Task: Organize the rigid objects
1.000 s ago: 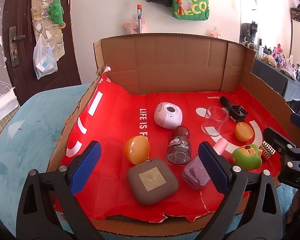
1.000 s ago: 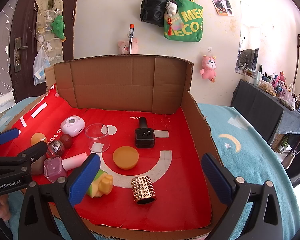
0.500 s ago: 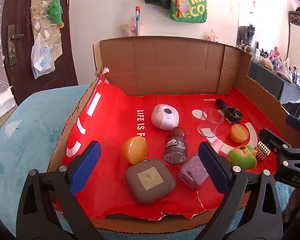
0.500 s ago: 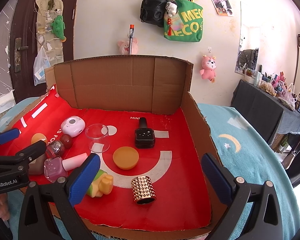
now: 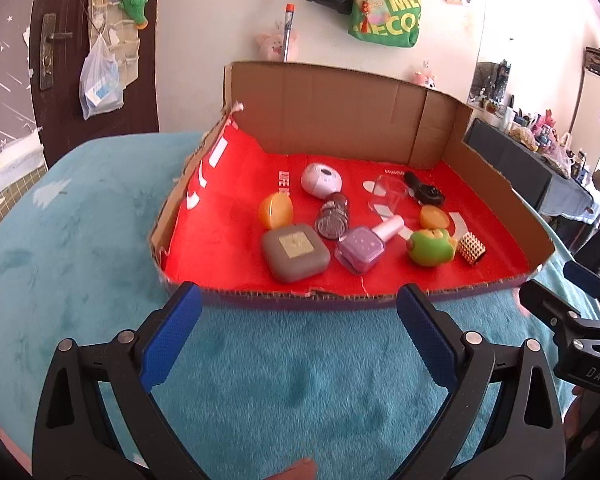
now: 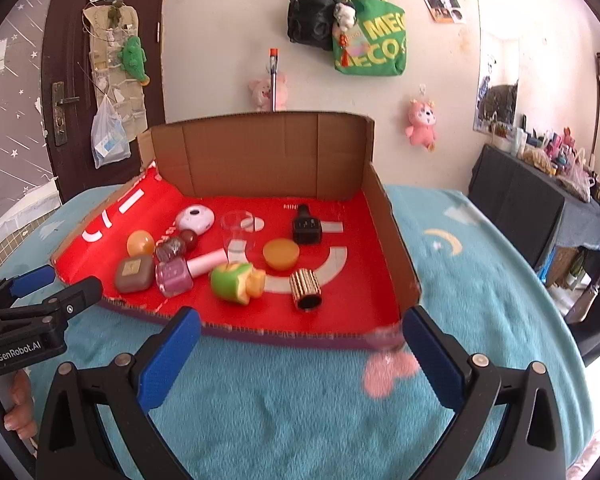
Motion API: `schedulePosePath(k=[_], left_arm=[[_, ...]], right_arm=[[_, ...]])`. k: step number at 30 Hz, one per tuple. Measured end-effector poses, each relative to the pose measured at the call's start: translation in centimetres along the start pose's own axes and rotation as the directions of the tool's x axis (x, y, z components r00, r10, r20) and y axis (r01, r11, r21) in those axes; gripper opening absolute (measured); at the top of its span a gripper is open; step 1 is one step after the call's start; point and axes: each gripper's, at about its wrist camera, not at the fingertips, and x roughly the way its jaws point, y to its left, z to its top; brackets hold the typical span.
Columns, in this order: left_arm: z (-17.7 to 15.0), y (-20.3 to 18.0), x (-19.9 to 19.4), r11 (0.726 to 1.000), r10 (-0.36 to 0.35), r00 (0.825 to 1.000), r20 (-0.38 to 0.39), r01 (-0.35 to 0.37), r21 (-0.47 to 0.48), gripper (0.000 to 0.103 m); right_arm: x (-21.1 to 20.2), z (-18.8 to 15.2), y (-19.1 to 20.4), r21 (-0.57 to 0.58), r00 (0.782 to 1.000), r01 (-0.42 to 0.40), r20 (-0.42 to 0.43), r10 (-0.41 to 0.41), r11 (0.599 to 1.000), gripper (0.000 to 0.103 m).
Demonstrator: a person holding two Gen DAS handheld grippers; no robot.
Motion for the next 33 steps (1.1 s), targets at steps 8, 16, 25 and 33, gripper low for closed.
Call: schedulePosePath(k=[8, 16, 25, 33], left_arm=[[-3.1, -1.7, 2.8, 0.998, 0.036, 0.984, -0.172, -0.025, 0.064, 0.099], [-3.4, -2.4, 3.4, 0.993, 0.094, 0.978, -0.185, -0.077, 0.093, 0.100], [-3.3, -1.9, 3.7, 0.994, 0.089, 0.977, -0.193, -0.076, 0.076, 0.103], [-3.2, -1.7, 3.8, 0.995, 0.082, 0.978, -0.192, -0.069, 0.073, 0.103]], right_arm=[[4.4, -3.8, -2.1, 0.090, 0.960, 0.015, -0.279, 0.011, 0.996, 0.103], [4.0, -4.5, -2.0, 0.035, 0.963, 0.063, -0.266, -0.051, 0.997, 0.103], [4.1, -4.1, -1.5, 0.042, 0.963, 0.062, -0.265, -0.049, 0.997, 0.103], [4.5, -3.8, -1.4, 0.045, 0.963, 0.058, -0.267, -0.044, 0.997, 0.103]])
